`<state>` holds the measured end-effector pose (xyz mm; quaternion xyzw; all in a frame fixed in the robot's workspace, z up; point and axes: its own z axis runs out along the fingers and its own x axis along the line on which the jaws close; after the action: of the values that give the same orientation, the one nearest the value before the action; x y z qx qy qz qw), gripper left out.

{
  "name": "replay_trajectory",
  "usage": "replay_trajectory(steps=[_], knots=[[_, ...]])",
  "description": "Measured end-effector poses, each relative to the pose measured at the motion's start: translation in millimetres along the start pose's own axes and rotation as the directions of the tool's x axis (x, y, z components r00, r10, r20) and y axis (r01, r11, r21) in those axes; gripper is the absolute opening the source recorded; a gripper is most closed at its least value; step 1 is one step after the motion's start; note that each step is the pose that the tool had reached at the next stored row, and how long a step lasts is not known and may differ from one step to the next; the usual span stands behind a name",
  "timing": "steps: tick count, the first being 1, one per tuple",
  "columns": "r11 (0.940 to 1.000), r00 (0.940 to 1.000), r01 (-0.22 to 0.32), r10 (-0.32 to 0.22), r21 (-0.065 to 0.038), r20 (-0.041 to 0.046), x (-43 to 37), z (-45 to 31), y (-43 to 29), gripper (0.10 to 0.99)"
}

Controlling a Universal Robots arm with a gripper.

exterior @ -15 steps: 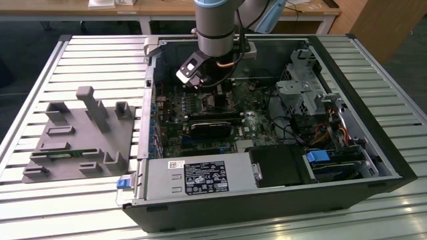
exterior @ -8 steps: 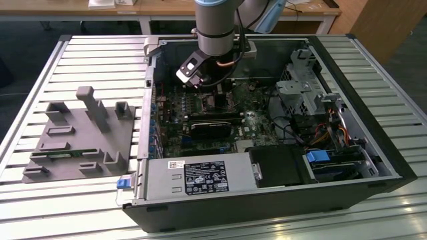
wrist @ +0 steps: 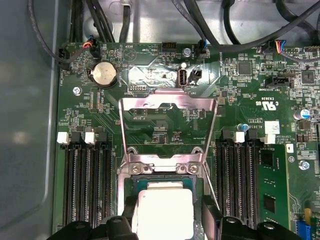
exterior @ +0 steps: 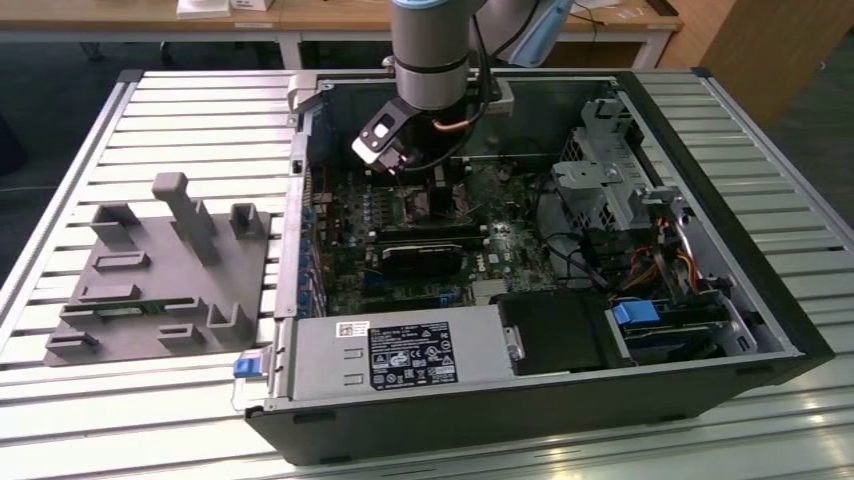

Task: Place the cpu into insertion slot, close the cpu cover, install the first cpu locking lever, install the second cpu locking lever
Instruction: 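Place the cpu into insertion slot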

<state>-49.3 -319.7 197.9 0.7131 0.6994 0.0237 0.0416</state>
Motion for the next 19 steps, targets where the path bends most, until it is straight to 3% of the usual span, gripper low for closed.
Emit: replay_trajectory(steps=[19], knots=[[1.0, 1.0, 0.0, 0.0, 0.0, 0.0, -0.8, -33.5, 3.1, 0.612]])
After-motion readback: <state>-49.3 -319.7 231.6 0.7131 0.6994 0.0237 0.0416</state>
